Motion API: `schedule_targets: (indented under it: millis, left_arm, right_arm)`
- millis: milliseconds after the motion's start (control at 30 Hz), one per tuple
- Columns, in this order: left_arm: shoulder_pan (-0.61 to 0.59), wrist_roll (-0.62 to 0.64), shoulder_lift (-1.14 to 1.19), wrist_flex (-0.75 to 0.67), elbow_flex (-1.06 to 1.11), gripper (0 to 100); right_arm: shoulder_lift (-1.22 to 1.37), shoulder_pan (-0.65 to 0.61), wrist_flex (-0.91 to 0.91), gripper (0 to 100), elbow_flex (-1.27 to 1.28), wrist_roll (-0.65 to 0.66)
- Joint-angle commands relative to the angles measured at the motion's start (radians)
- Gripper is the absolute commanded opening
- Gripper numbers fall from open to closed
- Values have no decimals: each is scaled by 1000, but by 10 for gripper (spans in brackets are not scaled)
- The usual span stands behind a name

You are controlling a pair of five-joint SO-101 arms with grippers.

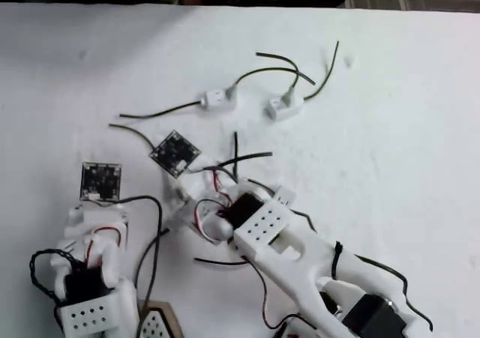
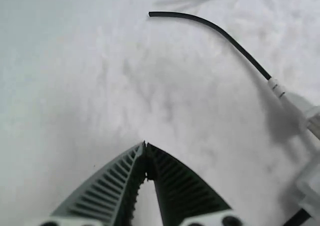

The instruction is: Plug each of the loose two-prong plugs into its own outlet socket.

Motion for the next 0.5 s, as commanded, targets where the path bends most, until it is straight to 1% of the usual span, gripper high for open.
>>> schedule_targets:
  millis: [0,300,467]
  left_arm:
    - [13,9,-5,43,-5,24]
    - [13,9,-5,135,-5,24]
    - [13,9,-5,199,-5,24]
  right_arm:
    - [-4,44,-21,17,-48,-2]
    - [1,44,-25,17,-48,-2]
    - [79,44,-24,17,-68,-6]
